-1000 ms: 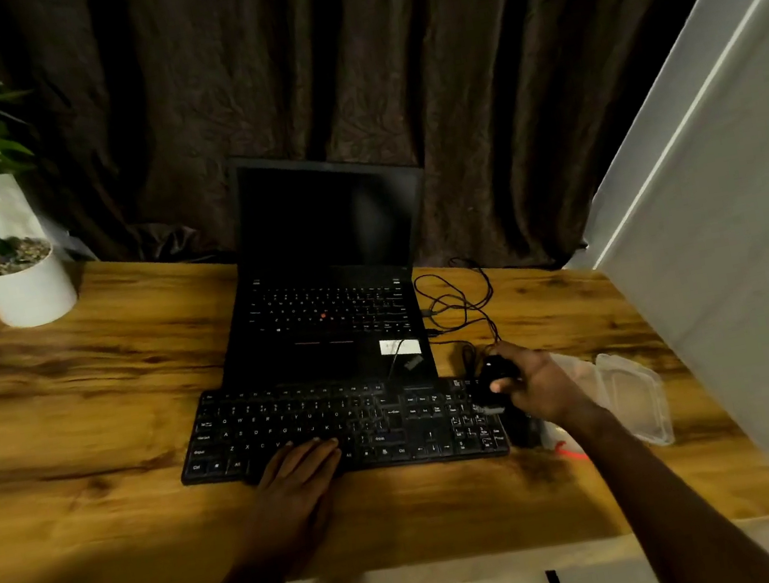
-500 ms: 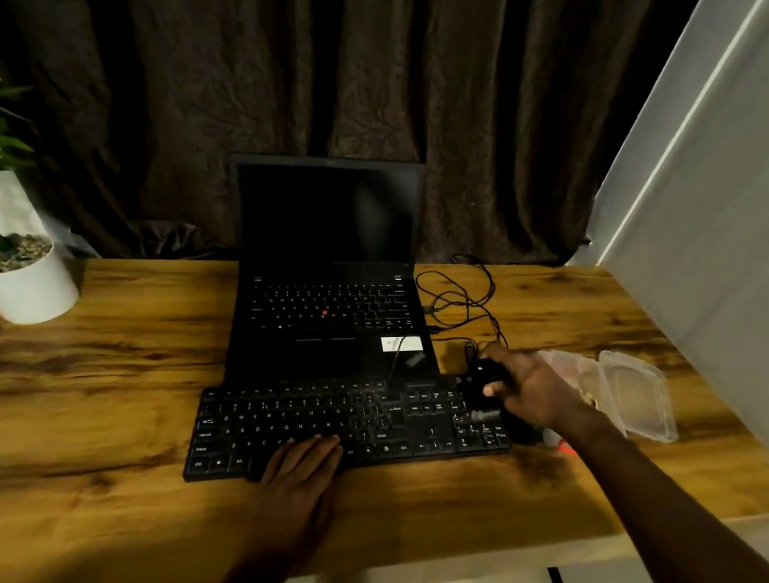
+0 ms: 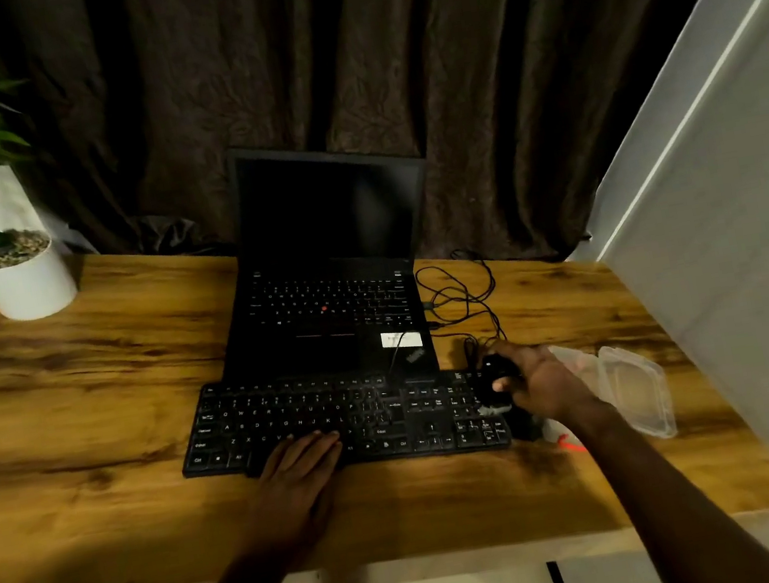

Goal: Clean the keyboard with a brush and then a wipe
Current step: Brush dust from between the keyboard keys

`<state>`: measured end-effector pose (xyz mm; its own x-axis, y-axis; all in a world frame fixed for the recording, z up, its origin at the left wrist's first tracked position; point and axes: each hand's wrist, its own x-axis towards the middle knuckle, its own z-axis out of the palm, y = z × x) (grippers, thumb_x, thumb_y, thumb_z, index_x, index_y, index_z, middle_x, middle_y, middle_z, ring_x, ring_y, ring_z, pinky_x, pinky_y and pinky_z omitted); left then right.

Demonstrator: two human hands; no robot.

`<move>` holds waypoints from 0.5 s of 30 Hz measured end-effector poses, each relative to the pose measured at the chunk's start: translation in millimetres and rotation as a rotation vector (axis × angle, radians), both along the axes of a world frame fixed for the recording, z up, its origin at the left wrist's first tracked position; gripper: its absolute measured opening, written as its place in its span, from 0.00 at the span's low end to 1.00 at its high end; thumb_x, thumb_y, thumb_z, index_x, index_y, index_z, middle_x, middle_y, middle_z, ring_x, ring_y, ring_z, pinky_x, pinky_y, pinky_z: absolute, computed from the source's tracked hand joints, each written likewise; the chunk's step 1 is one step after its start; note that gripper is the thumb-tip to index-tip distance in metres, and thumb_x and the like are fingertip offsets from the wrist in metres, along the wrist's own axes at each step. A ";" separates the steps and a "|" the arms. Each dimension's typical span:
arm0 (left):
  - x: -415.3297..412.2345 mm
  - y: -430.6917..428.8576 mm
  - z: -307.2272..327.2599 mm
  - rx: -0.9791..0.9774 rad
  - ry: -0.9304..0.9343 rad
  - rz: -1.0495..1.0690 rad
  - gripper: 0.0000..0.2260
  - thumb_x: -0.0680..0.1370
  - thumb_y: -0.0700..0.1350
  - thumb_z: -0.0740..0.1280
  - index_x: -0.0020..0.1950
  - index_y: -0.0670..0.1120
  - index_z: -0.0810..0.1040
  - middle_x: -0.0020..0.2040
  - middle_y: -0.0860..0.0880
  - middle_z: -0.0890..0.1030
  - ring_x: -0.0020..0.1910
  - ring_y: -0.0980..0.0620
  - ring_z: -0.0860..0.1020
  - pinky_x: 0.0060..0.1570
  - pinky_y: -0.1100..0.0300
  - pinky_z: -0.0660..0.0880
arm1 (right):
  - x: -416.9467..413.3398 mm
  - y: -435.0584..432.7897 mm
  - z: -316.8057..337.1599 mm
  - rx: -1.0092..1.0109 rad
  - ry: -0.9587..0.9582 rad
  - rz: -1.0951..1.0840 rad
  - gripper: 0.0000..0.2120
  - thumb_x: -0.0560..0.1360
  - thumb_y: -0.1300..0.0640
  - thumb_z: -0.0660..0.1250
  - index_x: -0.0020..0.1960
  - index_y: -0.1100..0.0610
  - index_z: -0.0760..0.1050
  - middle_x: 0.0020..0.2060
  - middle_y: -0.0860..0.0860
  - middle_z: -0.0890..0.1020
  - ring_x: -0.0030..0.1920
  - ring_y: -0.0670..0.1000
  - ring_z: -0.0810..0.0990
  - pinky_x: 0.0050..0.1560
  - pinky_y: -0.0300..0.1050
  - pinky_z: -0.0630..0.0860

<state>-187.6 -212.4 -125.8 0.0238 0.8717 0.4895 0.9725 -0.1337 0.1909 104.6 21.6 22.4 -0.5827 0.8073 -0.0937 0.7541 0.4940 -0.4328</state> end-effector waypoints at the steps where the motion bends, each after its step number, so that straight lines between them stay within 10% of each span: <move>1: -0.4 0.1 -0.5 -0.011 -0.001 0.005 0.22 0.75 0.48 0.60 0.67 0.45 0.79 0.68 0.49 0.77 0.67 0.48 0.72 0.70 0.47 0.62 | -3.8 -2.4 0.1 0.011 -0.012 -0.007 0.25 0.73 0.61 0.70 0.64 0.41 0.69 0.54 0.55 0.79 0.53 0.55 0.79 0.51 0.49 0.80; 7: 2.1 -0.7 -0.1 -0.051 -0.008 0.017 0.21 0.77 0.49 0.59 0.68 0.45 0.78 0.69 0.49 0.77 0.67 0.47 0.74 0.70 0.46 0.62 | -36.3 -26.7 -3.9 -0.063 0.108 0.097 0.13 0.77 0.60 0.68 0.61 0.53 0.73 0.49 0.50 0.78 0.47 0.47 0.78 0.36 0.32 0.76; 15: 0.2 -1.3 0.9 -0.052 -0.013 0.016 0.21 0.77 0.49 0.59 0.68 0.46 0.78 0.69 0.49 0.76 0.67 0.48 0.74 0.69 0.45 0.65 | 6.8 -3.7 -0.5 0.037 0.021 -0.002 0.23 0.73 0.65 0.70 0.65 0.50 0.72 0.54 0.54 0.79 0.54 0.53 0.78 0.49 0.46 0.79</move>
<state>-187.4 -213.7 -124.9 0.0034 0.8963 0.4434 0.9718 -0.1076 0.2099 111.4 17.9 21.9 -0.5823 0.8114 -0.0511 0.7461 0.5084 -0.4300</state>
